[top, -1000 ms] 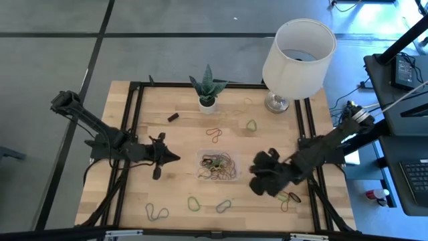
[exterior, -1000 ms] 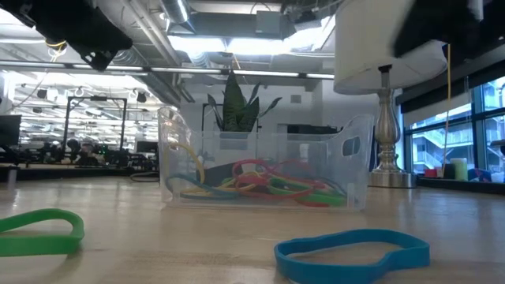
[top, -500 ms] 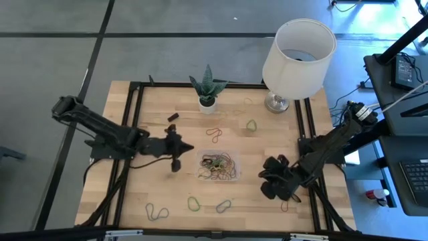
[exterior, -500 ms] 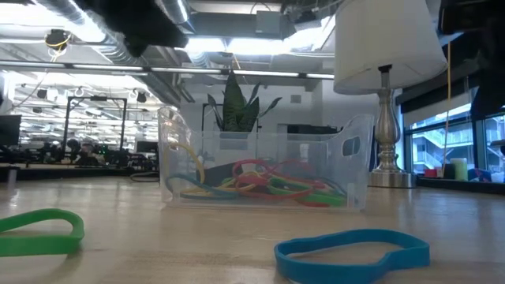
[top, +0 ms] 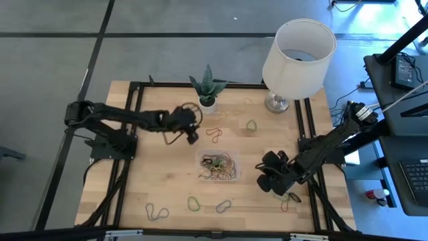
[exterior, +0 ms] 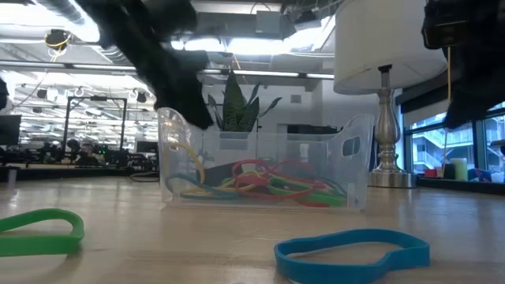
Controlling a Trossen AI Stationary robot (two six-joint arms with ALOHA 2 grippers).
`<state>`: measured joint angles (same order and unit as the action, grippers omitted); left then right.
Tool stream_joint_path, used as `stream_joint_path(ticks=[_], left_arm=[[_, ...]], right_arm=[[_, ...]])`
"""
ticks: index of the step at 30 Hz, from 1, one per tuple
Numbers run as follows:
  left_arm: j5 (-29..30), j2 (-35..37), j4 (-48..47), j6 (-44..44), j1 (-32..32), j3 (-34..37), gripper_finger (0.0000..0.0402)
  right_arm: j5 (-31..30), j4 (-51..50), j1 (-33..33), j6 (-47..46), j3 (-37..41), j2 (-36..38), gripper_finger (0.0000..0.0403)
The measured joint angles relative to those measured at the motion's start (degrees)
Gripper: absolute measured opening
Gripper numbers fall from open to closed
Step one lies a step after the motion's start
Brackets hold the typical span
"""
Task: Pick and place rubber bands into bin
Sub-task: Put the left yellow rubber band into the transparent bin
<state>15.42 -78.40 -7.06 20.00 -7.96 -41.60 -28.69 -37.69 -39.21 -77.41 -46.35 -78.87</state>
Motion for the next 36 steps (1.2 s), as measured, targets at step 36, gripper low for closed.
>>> stream_joint_path(ticks=[36], left_arm=[[-2.89, -25.44, 19.95, -13.09, -7.22, -0.09, 0.0012]], right_arm=[[-3.31, -0.96, 10.72, 0.07, 0.0, -0.02, 0.0016]])
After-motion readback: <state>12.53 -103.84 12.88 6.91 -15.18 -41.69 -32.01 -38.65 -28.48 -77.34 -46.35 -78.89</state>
